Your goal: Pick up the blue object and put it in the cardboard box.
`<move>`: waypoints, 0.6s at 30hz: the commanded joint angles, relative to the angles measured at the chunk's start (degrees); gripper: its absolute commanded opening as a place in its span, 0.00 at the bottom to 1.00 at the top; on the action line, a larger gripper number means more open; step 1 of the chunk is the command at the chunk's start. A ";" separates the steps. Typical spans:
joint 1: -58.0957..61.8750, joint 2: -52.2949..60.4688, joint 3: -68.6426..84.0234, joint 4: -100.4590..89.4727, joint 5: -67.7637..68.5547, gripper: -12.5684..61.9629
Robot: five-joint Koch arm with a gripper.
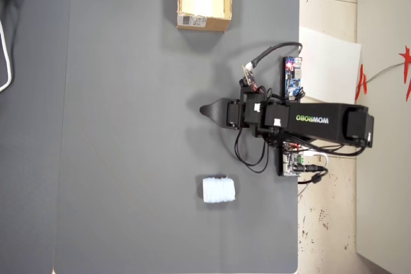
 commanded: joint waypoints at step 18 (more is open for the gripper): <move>-9.84 5.01 -5.71 7.21 5.19 0.62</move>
